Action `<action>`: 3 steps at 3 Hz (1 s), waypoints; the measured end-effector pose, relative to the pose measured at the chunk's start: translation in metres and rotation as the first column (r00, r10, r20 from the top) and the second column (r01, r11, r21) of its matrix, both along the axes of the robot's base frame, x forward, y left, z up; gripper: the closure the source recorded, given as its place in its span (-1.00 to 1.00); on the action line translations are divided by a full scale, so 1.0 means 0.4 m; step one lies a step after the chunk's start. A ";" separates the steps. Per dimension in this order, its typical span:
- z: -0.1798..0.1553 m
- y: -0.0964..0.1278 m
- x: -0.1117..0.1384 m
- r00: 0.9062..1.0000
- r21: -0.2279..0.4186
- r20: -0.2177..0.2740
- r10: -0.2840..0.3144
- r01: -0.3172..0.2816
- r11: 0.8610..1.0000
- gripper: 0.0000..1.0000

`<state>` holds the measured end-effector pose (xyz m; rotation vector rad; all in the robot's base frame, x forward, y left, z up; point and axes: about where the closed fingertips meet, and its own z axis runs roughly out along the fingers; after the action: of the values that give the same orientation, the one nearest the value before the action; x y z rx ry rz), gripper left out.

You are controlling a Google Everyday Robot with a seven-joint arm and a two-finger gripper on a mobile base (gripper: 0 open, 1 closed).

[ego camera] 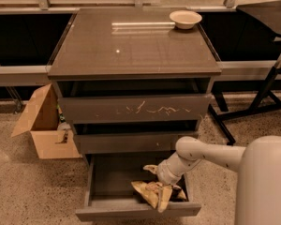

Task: Pick brown chip bag from bottom drawer and place on counter

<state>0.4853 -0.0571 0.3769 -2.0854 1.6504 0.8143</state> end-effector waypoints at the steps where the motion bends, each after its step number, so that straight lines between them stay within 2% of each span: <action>1: -0.089 -0.042 0.033 1.000 -0.066 0.021 -0.007 0.009 0.998 -1.00; 2: -0.185 -0.109 0.065 1.000 -0.094 0.027 -0.016 0.019 0.995 -1.00; 3: -0.266 -0.146 0.107 0.999 -0.099 0.029 -0.018 0.020 0.995 -1.00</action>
Offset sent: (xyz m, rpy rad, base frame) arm 0.0512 -0.0783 -0.1168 -0.1218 -0.0489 -0.0357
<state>0.5281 -0.1155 0.2705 -2.1335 1.7255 0.7072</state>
